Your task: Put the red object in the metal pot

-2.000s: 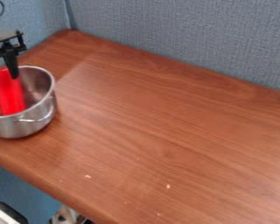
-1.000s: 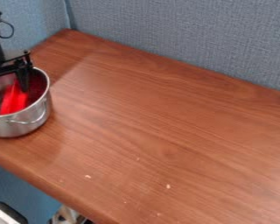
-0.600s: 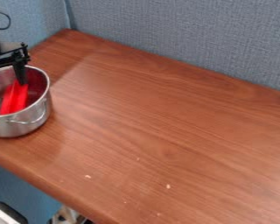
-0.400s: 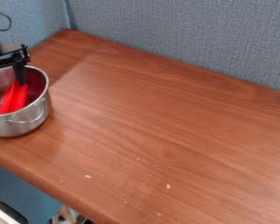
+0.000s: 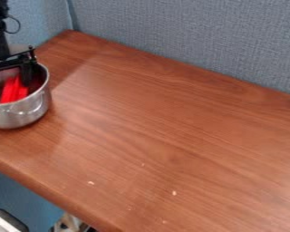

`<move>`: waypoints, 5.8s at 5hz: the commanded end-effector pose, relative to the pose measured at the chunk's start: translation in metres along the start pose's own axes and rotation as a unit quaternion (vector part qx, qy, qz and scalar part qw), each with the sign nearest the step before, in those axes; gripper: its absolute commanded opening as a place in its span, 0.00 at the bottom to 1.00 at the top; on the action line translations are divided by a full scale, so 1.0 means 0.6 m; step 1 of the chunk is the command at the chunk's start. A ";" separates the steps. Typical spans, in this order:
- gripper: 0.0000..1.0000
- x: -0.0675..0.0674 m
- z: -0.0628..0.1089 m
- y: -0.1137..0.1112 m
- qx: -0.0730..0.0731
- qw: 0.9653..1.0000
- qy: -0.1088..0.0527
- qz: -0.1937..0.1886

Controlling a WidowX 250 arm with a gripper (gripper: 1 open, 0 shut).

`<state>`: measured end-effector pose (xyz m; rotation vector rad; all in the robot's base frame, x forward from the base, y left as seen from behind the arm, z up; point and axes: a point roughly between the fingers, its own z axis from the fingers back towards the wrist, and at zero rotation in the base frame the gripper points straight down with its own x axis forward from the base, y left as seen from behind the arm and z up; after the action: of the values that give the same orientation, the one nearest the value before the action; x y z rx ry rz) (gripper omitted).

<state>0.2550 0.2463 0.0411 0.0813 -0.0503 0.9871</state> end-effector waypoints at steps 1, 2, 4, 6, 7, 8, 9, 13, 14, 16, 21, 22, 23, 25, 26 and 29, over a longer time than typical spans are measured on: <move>0.00 0.022 0.021 -0.004 0.008 0.999 -0.018 0.027; 0.00 0.032 0.033 -0.005 0.012 0.998 -0.017 0.052; 0.00 0.034 0.052 -0.022 0.015 0.996 -0.020 0.090; 1.00 0.014 0.081 -0.019 0.015 0.997 -0.025 0.072; 1.00 -0.002 0.084 -0.022 0.014 0.997 -0.030 0.072; 1.00 -0.017 0.090 -0.017 0.013 0.997 -0.038 0.060; 1.00 -0.031 0.095 -0.013 0.015 0.998 -0.042 0.050; 1.00 -0.009 0.106 -0.022 0.016 0.995 -0.071 -0.064; 1.00 0.001 0.081 -0.028 0.017 0.994 -0.078 -0.075; 1.00 -0.028 0.053 -0.039 0.023 0.992 -0.089 -0.083; 0.00 -0.054 0.052 -0.027 0.025 0.989 -0.088 -0.114; 1.00 -0.063 0.058 -0.036 0.032 0.991 -0.084 -0.097; 0.00 -0.074 0.071 -0.047 0.037 0.993 -0.081 -0.082; 1.00 -0.066 0.087 -0.034 0.038 0.986 -0.088 -0.136; 1.00 -0.072 0.096 -0.032 0.044 0.985 -0.089 -0.143; 1.00 -0.081 0.170 -0.042 0.029 0.978 -0.099 -0.179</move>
<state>0.2447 0.1812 0.1206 0.2207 -0.1276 0.6212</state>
